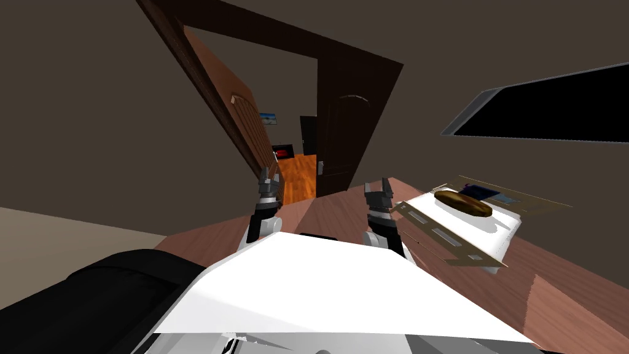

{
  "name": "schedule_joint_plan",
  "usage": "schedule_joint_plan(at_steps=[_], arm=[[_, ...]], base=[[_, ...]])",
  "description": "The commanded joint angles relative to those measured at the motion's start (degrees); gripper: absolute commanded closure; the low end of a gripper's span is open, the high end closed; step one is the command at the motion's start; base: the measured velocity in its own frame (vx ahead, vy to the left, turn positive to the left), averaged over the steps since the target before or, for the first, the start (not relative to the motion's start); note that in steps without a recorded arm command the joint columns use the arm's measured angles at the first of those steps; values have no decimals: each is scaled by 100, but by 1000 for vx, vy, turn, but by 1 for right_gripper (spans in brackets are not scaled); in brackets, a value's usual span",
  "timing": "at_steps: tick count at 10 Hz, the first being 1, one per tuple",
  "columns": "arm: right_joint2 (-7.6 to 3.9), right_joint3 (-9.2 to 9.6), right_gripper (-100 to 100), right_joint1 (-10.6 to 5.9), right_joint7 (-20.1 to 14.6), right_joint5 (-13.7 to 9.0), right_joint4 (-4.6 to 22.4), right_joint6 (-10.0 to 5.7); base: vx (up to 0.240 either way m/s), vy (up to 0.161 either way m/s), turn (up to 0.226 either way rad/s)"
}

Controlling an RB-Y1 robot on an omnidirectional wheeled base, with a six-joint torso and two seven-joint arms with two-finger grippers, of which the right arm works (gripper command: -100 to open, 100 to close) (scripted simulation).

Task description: Push the door open

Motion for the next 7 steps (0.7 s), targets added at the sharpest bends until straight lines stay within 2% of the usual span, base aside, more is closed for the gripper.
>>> schedule_joint_plan(at_steps=[1,7], arm=[[-64,51,-100,-26,-89,95,206,-9],[-128,511,-100,-53,-309,629,811,130]], base=[[187,22,3],[185,2,3]])
